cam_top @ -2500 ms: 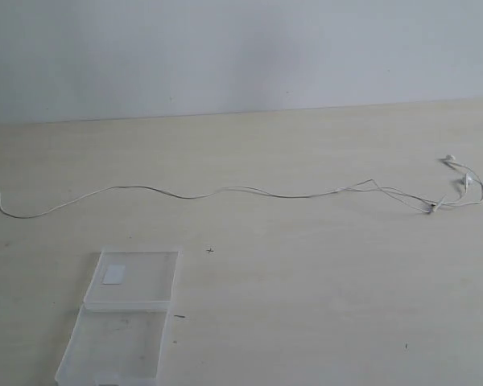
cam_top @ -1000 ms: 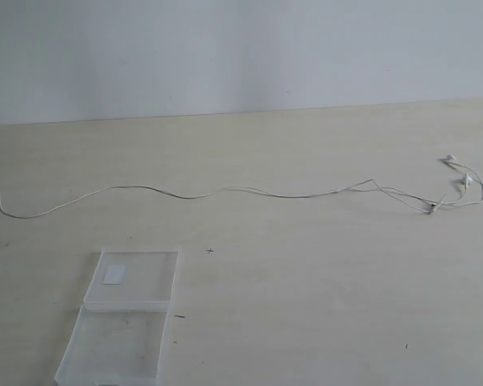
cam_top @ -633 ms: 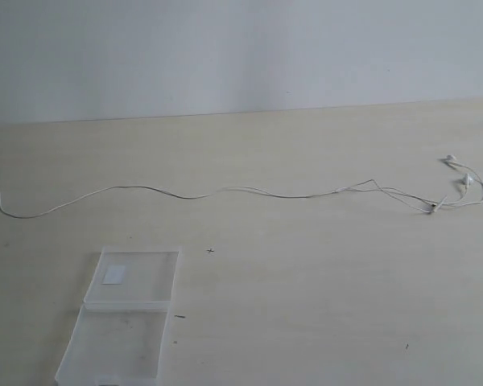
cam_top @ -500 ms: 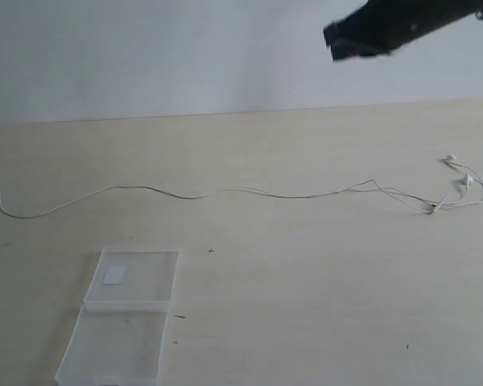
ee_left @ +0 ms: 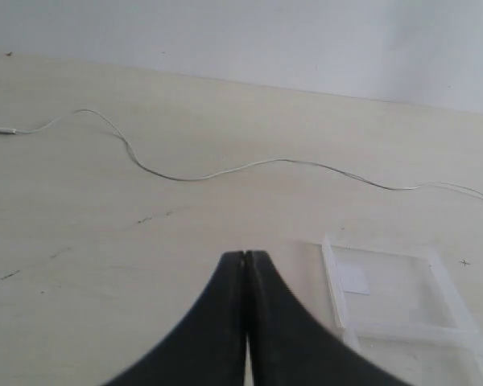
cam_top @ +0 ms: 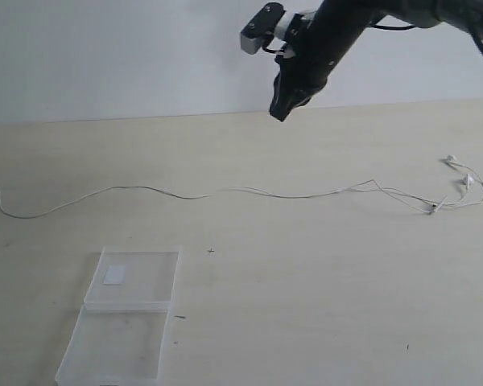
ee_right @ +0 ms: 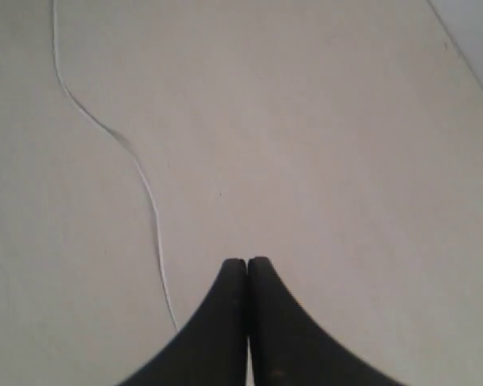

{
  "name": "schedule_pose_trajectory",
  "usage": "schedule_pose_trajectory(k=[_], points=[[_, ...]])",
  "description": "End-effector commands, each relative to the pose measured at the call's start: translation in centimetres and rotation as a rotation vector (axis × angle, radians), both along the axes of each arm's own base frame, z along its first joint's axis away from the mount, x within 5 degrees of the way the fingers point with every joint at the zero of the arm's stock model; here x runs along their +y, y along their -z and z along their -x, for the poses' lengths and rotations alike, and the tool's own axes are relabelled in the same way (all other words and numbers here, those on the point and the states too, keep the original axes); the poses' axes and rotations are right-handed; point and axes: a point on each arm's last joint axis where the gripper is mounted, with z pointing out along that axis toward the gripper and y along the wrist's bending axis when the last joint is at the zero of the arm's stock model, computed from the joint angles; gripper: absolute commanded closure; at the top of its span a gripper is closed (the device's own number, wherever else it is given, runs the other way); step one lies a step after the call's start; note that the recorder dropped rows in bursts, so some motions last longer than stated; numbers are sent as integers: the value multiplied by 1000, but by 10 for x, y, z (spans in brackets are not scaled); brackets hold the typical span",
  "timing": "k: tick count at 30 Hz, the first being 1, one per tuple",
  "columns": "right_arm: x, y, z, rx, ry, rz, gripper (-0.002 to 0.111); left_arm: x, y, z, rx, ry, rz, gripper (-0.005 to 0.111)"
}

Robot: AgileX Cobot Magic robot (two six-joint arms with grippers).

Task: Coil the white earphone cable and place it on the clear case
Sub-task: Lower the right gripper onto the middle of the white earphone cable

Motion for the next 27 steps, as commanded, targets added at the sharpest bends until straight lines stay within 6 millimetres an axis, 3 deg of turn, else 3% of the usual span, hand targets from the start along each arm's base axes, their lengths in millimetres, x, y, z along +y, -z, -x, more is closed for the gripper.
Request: schedule_pose_trajectory(k=[1,4,7,14,21,27], points=[[31,18,4,9,-95,26,108,0,-1,0,-10,-5,-1,107],[45,37,7,41,-125,41,108,0,-1,0,-10,-5,-1,107],[53,57,8,73,-139,53,101,0,-1,0,-10,-5,-1,107],[58,82,6,103,-116,52,65,0,-1,0,-10,-5,-1,107],[59,103,4,138,-80,64,64,0,-1,0,-10,-5,-1,107],[55,105,0,105,-38,98,64,0,-1,0,-10,-5,-1,107]])
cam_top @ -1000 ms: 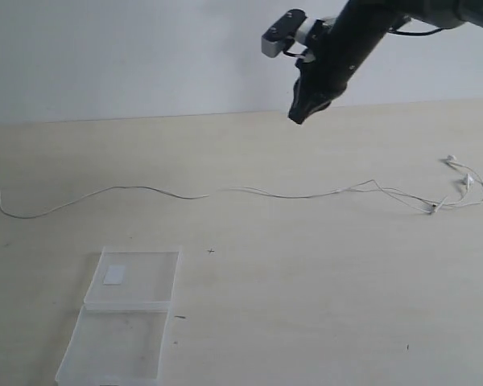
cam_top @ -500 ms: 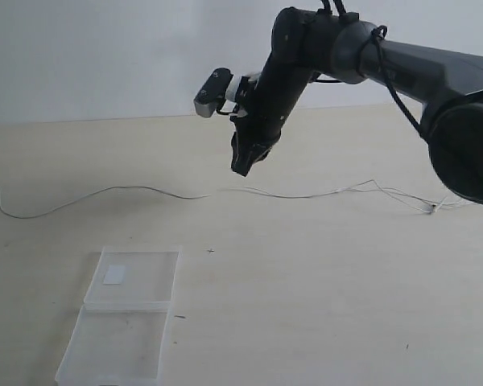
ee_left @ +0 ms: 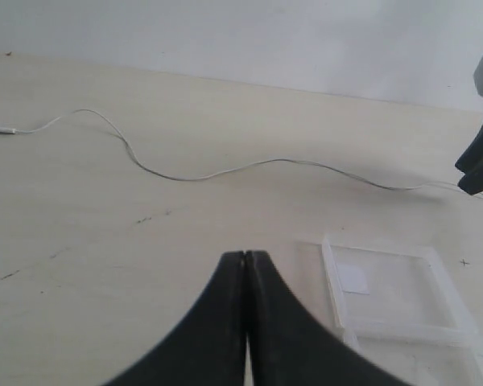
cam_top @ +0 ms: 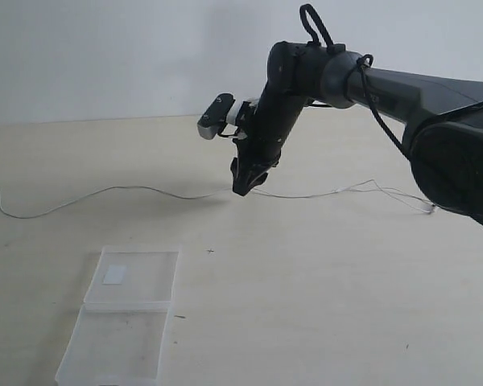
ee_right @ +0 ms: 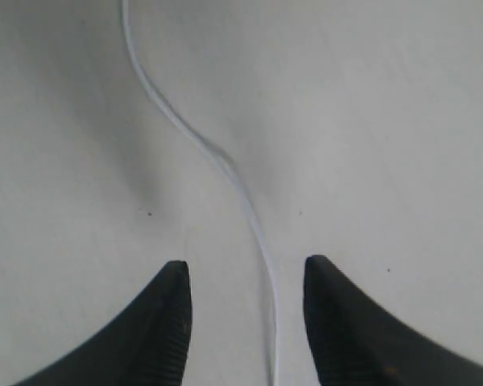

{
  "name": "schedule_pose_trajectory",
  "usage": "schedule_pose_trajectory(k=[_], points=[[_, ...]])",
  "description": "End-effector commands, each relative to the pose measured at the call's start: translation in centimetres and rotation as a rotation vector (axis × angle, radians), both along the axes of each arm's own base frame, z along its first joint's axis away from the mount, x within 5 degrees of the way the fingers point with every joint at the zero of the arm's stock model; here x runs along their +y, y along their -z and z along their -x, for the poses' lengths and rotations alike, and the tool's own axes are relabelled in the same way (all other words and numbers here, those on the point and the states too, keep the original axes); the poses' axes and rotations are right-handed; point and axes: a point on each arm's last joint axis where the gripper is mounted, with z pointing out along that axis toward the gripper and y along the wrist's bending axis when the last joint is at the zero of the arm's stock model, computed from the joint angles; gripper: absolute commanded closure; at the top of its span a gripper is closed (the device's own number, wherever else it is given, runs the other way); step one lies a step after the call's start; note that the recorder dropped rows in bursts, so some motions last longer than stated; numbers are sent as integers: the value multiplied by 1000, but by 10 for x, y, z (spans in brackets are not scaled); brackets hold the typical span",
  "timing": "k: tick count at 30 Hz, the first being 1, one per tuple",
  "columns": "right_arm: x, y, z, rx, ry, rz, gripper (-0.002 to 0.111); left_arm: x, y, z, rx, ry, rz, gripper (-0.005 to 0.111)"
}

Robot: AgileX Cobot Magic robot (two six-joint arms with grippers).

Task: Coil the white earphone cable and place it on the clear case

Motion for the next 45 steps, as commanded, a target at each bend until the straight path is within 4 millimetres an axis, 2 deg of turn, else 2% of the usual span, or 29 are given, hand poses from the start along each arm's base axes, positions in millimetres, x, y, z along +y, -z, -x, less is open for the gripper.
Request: schedule_pose_trajectory(k=[1,8,30,33,38,39,41,43,45], points=[[-1,-4,-4,-34,44,17,64,0,-1,0,-10,-5,-1,107],[-1,-4,-4,-35,54,14,64,0,-1,0,-10,-5,-1,107],[-1,29,-6,11,114,21,67,0,-1,0,-10,-5,-1,107],[-1,30,-6,13,114,22,77,0,-1,0,-10,-5,-1,107],[-1,31,-5,22,112,26,108,0,-1,0,-10,-5,-1,107],[-1,31,-5,22,112,26,108,0,-1,0,-10,-5,-1,107],[-1,28,-5,17,115,23,108,0,-1,0,-10,-5,-1,107],[0,10,-7,-4,152,-3,108,0,-1,0,-12,-5,-1,107],[0,-26,-9,-47,187,-43,108,0,-1,0,-12,-5,-1,107]])
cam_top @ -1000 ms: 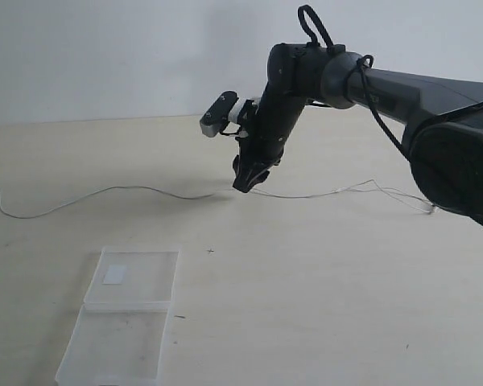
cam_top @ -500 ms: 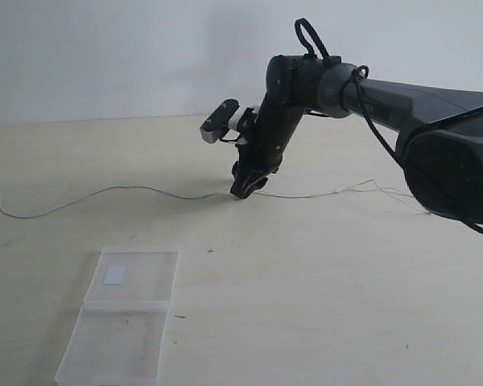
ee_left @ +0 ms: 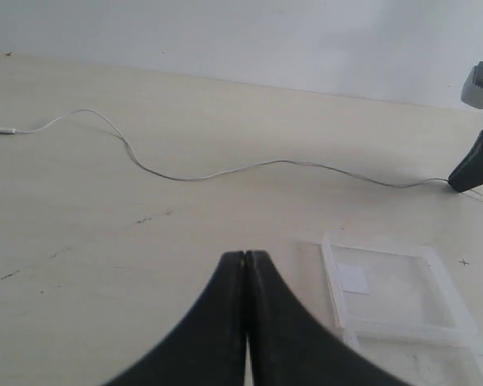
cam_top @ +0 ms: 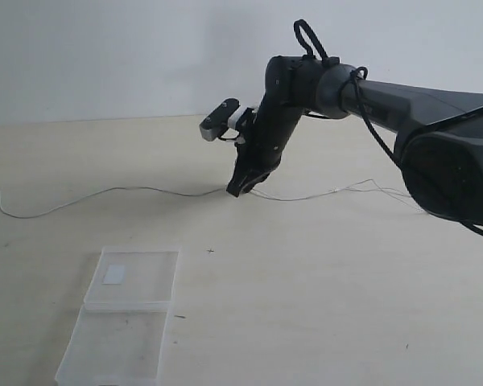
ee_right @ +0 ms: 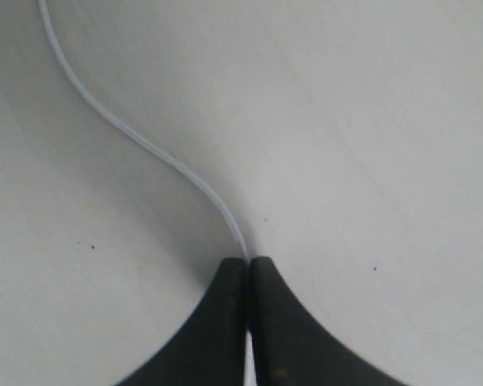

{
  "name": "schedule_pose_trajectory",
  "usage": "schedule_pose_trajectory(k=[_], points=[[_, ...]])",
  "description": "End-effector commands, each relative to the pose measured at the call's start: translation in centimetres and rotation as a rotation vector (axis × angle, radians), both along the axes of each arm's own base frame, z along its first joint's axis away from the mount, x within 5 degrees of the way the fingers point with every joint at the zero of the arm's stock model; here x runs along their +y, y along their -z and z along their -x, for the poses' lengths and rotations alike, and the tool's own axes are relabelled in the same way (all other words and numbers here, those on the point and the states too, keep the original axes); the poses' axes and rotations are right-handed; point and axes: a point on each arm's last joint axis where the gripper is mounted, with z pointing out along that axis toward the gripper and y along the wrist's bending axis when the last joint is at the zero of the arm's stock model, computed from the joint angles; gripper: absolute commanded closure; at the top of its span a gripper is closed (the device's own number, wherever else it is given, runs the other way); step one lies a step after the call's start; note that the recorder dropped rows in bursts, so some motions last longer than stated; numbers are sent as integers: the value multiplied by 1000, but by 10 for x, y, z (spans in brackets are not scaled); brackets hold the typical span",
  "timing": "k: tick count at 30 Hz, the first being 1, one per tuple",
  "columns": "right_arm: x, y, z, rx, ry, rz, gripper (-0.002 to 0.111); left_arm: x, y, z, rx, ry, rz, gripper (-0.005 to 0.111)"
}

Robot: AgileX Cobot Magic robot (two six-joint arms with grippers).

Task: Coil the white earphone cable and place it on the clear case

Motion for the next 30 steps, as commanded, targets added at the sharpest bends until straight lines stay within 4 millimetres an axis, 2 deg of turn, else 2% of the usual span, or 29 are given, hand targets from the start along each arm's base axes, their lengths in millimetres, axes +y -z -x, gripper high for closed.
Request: schedule_pose_trajectory(k=[1,6,12,17,22,26,30], points=[[1,-57,-1,-74,55,-48,108,0,-1,0,-12,-5,0,107],[-4,-137,15,-118,58,-106,108,0,-1,0,-12,-5,0,107],[-9,-178,33,-118,59,-133,108,0,-1,0,-12,-5,0,107],[-12,-223,50,-158,129,-217,108,0,-1,0,-12,-5,0,107],[0,-280,88,-148,110,-424,108,0,-1,0,-12,-5,0,107],[-4,-315,110,-168,160,-491,108,0,-1,0,-12,-5,0,107],[-16,-362,146,-257,124,-554,108,0,-1,0,-12,-5,0,107]])
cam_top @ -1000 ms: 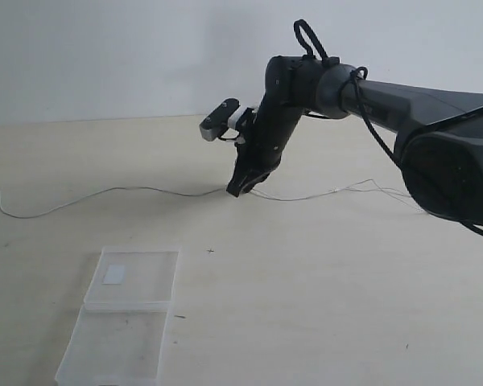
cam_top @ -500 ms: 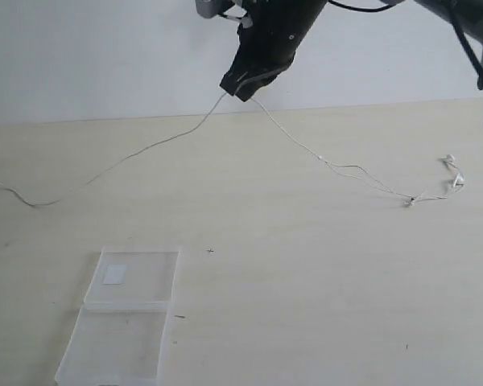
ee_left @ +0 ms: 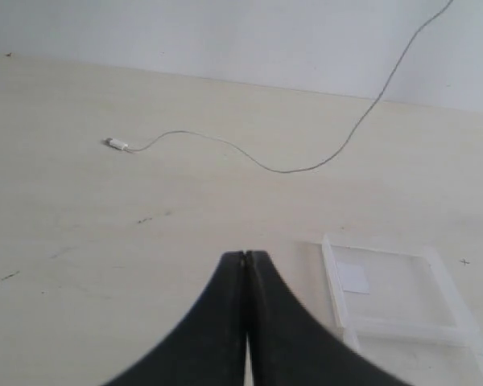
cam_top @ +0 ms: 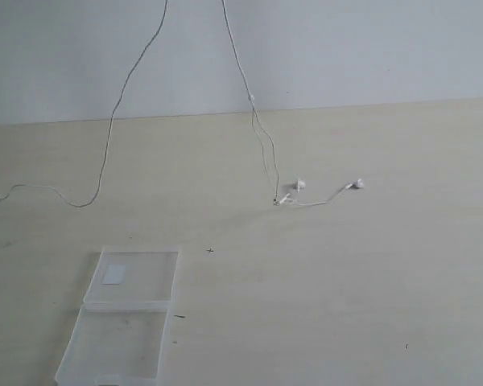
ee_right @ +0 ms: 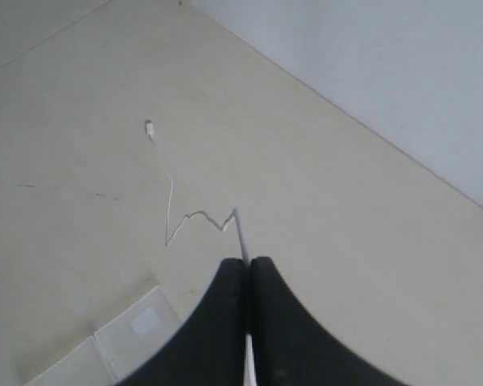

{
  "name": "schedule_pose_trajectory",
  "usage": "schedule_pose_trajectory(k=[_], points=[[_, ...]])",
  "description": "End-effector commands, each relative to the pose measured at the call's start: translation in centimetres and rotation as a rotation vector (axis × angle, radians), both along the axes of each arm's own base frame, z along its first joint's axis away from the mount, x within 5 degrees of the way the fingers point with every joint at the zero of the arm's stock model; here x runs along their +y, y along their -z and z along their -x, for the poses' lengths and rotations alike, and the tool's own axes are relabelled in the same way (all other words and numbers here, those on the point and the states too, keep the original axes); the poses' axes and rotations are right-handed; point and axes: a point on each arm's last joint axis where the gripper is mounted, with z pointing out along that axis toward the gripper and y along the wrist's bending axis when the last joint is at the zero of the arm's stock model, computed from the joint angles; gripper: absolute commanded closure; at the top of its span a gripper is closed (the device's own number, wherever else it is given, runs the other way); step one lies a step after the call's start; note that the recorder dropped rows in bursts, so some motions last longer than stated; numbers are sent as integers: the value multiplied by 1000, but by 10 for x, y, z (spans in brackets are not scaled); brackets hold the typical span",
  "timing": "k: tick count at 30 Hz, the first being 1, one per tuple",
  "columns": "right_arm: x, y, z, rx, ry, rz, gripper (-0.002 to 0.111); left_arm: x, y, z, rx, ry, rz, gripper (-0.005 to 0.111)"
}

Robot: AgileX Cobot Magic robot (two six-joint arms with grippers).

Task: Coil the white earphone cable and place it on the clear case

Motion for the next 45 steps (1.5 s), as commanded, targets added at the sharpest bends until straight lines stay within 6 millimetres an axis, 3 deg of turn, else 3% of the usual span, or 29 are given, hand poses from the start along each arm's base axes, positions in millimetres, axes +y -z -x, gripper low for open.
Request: schedule_pose_trajectory(k=[1,6,13,29,36,45], points=[[-15,-50,38,-105,-10,-66,108,0,-1,0,-13,-5,2,107],[-33,-78,61,-202,18,-57,108,0,-1,0,-13,-5,2,107],[-44,-95,76,-230,61,-82,108,0,-1,0,-13,-5,2,107],[-43,-100,83,-230,27,-132,108,1,-2,0,-27,-8,1,107],[-42,-101,82,-235,29,-138,108,5,-27,-3,-300,-59,-23,107],[-43,-109,81,-295,52,-189,108,7,-35,-2,-382,-74,-31,107]])
